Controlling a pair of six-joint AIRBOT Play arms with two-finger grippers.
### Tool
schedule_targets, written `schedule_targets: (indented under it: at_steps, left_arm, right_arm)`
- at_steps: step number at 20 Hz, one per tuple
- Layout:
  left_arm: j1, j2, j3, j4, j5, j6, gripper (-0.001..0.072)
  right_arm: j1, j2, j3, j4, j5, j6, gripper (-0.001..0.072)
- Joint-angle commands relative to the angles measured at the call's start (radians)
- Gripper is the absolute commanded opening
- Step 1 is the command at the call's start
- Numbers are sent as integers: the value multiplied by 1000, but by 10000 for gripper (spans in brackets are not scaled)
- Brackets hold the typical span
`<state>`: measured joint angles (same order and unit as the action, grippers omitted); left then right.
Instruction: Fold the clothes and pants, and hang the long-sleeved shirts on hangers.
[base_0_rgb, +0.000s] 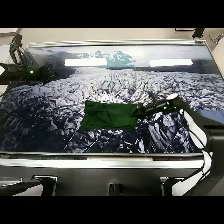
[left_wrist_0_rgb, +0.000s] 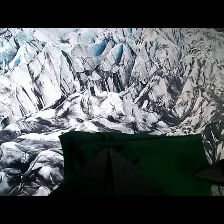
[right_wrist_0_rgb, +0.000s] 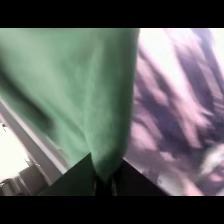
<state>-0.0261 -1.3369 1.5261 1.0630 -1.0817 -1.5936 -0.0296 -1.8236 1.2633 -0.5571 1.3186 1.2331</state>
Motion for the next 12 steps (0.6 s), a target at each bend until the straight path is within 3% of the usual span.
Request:
schedule_targets:
  at_steps: [1, 6, 12]
  left_arm:
    - [-1, 0, 1, -1, 2, -3, 23]
    - [-2, 0, 1, 0, 20, 1, 23]
    - [-2, 0, 1, -1, 35, 0, 24]
  right_arm:
    - [-68, 71, 111, 10, 51, 26, 34]
    - [-296, 192, 375, -164, 116, 229, 34]
    - [-580, 207, 601, -371, 186, 341, 33]
